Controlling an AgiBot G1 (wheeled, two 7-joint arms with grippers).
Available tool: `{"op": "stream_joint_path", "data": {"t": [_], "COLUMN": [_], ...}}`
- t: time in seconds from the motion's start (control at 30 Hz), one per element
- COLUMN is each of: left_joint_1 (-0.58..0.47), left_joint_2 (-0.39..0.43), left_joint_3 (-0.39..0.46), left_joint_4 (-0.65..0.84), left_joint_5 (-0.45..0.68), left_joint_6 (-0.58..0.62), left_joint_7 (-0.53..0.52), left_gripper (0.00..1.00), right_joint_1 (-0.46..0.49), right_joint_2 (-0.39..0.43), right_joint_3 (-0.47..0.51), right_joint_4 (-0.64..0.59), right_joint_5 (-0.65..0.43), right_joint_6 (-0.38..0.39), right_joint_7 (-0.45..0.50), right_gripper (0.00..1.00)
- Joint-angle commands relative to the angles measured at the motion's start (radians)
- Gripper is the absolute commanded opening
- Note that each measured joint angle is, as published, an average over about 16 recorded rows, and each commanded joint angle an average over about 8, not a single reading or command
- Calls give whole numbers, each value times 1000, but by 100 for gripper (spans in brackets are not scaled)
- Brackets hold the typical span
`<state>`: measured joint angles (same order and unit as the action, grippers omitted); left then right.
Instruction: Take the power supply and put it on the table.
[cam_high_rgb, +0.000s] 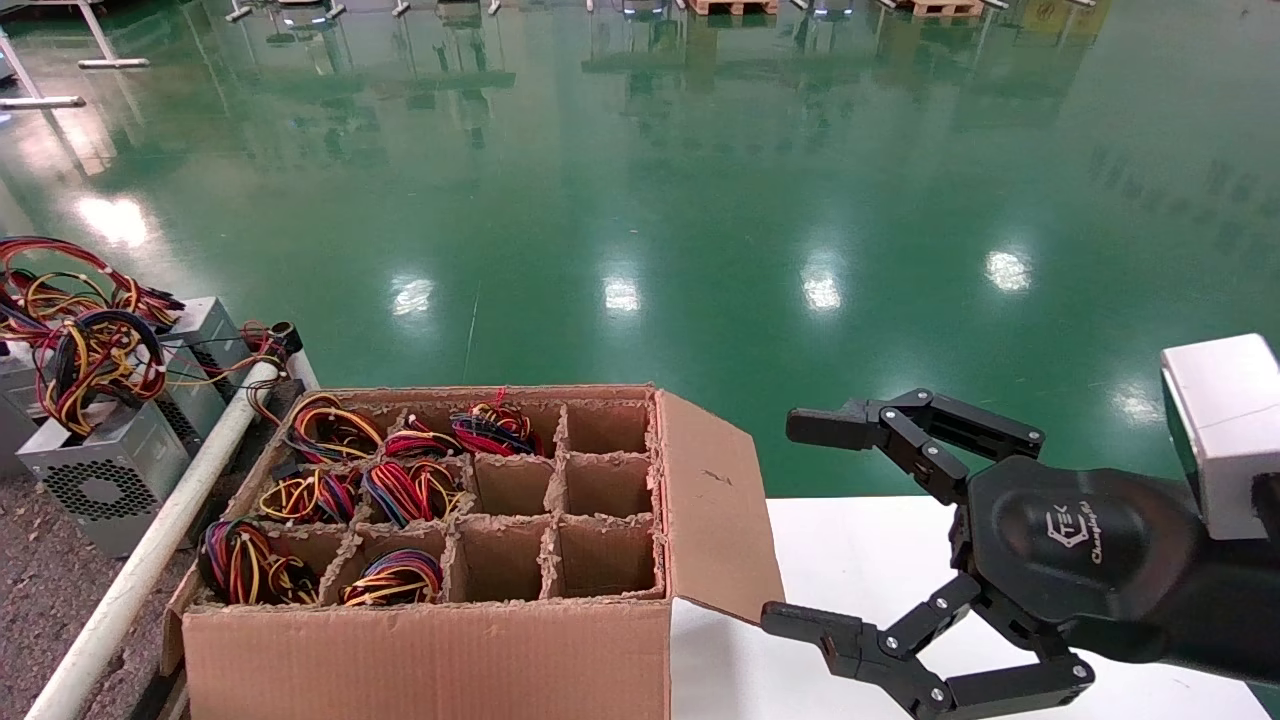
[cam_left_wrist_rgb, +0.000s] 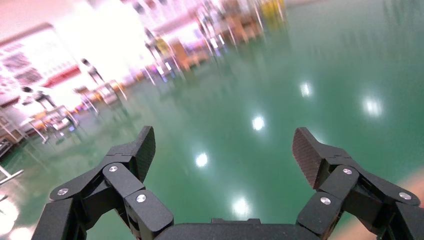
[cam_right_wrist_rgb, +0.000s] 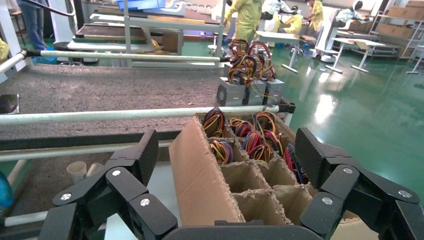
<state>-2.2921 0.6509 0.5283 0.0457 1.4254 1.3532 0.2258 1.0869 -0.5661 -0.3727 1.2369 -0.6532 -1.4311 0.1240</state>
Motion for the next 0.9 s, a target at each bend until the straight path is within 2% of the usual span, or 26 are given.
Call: {"op": "stream_joint_path", "data": {"t": [0.03,0.27,0.9], "left_joint_1": [4,75,447], "left_joint_2": [12,21,1], "left_joint_3": [-36,-86,-139], "left_joint_4": [26,-17,-445], "left_joint_5": [-50,-136,-318], "left_joint_6": [-35,-51,12], "left_joint_7": [-6,-54,-171], "left_gripper": [100,100,100], "right_joint_1": [0,0,0], "right_joint_2": [0,0,0], "right_joint_3": [0,0,0], "right_joint_4": [0,0,0], "right_joint_5": [0,0,0], "right_joint_6": [0,0,0], "right_joint_7": [0,0,0], "right_gripper": [100,100,100]}}
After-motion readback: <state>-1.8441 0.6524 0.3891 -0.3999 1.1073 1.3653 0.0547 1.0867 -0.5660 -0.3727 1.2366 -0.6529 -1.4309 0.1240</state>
